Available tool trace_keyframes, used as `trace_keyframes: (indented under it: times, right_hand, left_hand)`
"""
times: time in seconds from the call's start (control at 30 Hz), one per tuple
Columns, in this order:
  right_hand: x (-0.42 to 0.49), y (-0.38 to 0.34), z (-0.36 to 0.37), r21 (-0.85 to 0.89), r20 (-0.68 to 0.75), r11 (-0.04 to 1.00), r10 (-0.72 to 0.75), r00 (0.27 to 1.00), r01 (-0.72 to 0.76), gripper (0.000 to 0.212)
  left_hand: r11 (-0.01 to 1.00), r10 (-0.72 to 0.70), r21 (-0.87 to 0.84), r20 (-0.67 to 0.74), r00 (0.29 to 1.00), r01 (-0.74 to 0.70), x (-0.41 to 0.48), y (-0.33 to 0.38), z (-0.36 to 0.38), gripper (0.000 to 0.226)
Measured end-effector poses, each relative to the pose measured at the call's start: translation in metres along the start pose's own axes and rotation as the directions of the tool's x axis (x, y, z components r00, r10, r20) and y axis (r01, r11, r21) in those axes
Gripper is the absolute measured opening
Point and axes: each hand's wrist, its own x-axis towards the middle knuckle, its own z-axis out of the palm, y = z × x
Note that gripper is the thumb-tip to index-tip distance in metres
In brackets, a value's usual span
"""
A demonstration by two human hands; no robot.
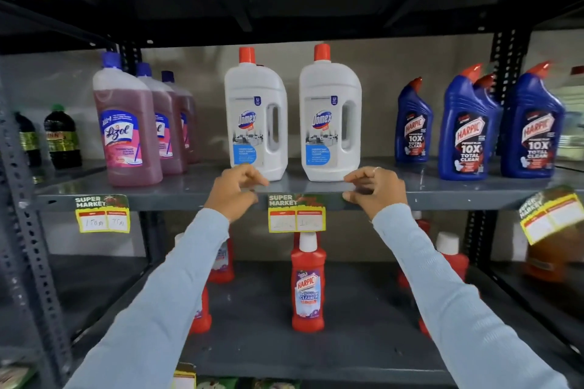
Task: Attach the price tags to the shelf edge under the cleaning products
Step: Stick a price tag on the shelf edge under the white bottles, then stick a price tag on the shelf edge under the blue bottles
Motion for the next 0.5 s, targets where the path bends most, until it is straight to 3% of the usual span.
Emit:
trace_keyframes:
  times: [0.13,0.2,0.27,0.4,0.5]
  right_hand:
    - [-0.01,0.034,-0.062,-0.054,-0.134,0.986,-0.166,0.977,0.16,0.026]
    - [-0.015,0.046,-0.087,0.012,-0.2,0.985,-0.166,0.966,0.172,0.027]
    - [-0.014,0.068,-0.129,-0.05,-0.223,0.983,-0.183,0.957,0.176,0.029]
    - [0.01,0.109,-0.214,-0.41,-0.084,0.898,-0.214,0.973,0.162,0.038]
    - [0.031,0.132,-0.258,-0.59,0.037,0.793,-0.161,0.986,0.152,0.038]
  left_hand:
    - [0.988,0.149,-0.011,-0.123,0.981,-0.151,-0.024,0.037,0.041,0.05]
    - [0.966,0.255,0.048,-0.066,0.965,-0.253,-0.027,0.058,0.066,0.044]
    - [0.946,0.308,0.105,0.011,0.951,-0.307,-0.029,0.086,0.109,0.037]
    - [0.914,0.325,0.206,0.147,0.934,-0.35,-0.03,0.134,0.201,0.013]
    - [0.865,0.335,0.334,0.172,0.926,-0.375,-0.033,0.151,0.266,0.014]
